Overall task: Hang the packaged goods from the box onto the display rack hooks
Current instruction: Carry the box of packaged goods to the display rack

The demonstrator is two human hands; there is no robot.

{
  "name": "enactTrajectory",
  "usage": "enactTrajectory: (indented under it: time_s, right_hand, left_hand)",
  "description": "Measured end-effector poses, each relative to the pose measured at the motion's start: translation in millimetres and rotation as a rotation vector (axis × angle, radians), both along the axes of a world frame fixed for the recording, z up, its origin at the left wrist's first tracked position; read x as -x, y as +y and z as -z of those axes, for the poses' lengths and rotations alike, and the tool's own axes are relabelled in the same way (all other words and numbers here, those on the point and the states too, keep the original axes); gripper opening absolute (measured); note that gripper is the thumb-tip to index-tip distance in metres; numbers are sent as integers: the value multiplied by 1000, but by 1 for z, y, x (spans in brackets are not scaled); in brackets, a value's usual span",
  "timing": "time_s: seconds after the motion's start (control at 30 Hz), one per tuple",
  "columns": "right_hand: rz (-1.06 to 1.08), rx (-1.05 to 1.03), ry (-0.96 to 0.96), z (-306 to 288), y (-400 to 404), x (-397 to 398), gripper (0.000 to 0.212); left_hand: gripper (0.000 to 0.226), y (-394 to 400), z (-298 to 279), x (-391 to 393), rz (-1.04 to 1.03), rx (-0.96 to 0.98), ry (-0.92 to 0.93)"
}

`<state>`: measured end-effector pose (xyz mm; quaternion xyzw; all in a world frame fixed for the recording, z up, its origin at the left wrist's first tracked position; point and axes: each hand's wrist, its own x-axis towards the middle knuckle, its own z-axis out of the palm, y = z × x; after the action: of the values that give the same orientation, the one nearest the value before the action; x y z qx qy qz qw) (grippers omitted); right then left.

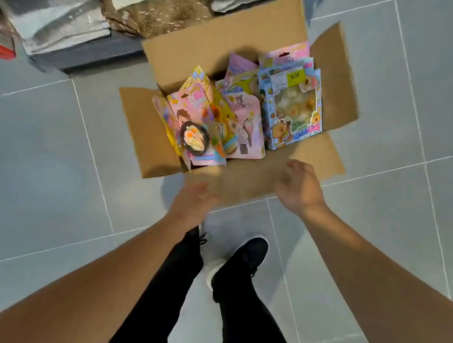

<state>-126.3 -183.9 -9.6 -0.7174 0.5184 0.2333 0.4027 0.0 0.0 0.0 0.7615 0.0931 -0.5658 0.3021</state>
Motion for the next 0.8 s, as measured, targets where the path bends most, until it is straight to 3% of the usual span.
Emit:
enactTrajectory:
  time_s: [0.1, 0.17, 0.23, 0.33, 0.4, 0.47, 0.5, 0.6, 0.8]
  right_hand:
    - [4, 220, 30, 35, -23, -2, 72]
    - [91, 241, 90, 48, -40, -4, 78]
    - [272, 181, 57, 70, -53, -4, 75]
    - [748, 7, -84, 91, -65, -8, 61]
    - [996, -177, -139, 100, -67, -15, 40]
    - [1085, -259, -176, 106, -72, -23, 23]
    - [1107, -273, -185, 110, -75, -27, 24]
    - [1147, -259, -182, 125, -85, -32, 35]
    - [1159, -244, -202, 143, -66, -31, 23]
  left_hand:
    - [27, -5, 40, 10, -243, 5, 119]
    - [15, -5, 62, 15, -392, 11, 150]
    - [13, -9, 81, 14, -590, 29, 195]
    - [25, -14, 105, 8, -856, 26, 218]
    - [32, -19, 117, 4, -992, 49, 227]
    - [36, -24, 130, 0, -1137, 86, 257]
    - [37, -25, 135, -3, -1185, 105, 266]
    - [42, -30, 148, -10, -1214, 153, 260]
    - [48, -31, 155, -36, -1045, 146, 71]
